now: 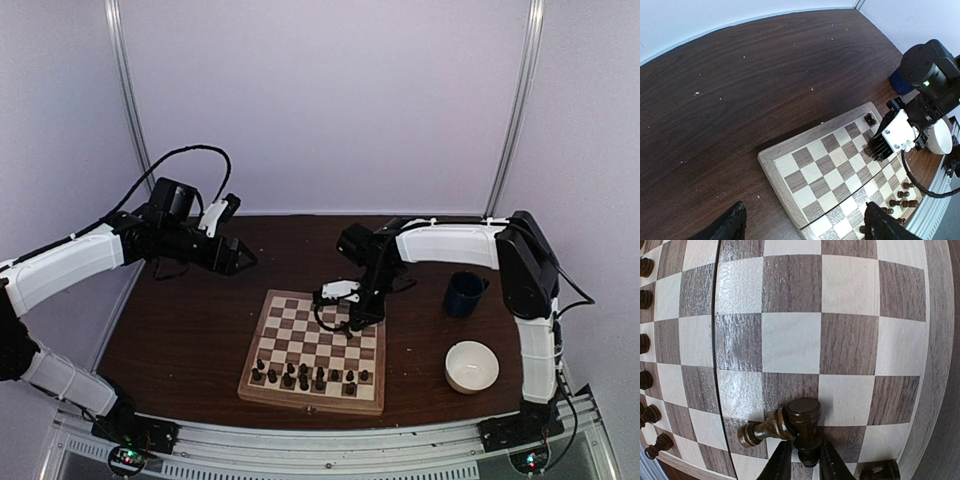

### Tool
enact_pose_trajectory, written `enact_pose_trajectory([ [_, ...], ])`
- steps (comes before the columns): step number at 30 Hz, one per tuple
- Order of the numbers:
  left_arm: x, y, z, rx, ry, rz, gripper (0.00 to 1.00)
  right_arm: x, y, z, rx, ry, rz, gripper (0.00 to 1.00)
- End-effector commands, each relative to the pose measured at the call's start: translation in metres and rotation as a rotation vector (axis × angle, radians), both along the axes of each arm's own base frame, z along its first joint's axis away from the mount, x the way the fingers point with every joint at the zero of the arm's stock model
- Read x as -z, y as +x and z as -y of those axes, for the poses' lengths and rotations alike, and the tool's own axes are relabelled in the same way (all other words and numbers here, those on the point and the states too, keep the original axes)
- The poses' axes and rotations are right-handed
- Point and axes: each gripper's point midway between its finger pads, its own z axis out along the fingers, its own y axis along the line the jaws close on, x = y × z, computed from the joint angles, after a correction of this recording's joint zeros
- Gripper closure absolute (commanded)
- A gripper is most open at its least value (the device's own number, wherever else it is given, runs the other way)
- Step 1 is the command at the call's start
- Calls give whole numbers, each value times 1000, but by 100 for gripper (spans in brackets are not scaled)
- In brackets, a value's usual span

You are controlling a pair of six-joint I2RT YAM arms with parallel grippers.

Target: Set up the chess pieces on the board

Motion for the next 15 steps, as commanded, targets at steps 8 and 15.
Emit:
enact_pose_trajectory([
  [8,-24,5,4,18,-51,70,20,0,-14,-8,-2,12,-60,89],
  [15,-47,5,1,-74,-149,206,25,-36,-22,-30,153,203,-232,94],
])
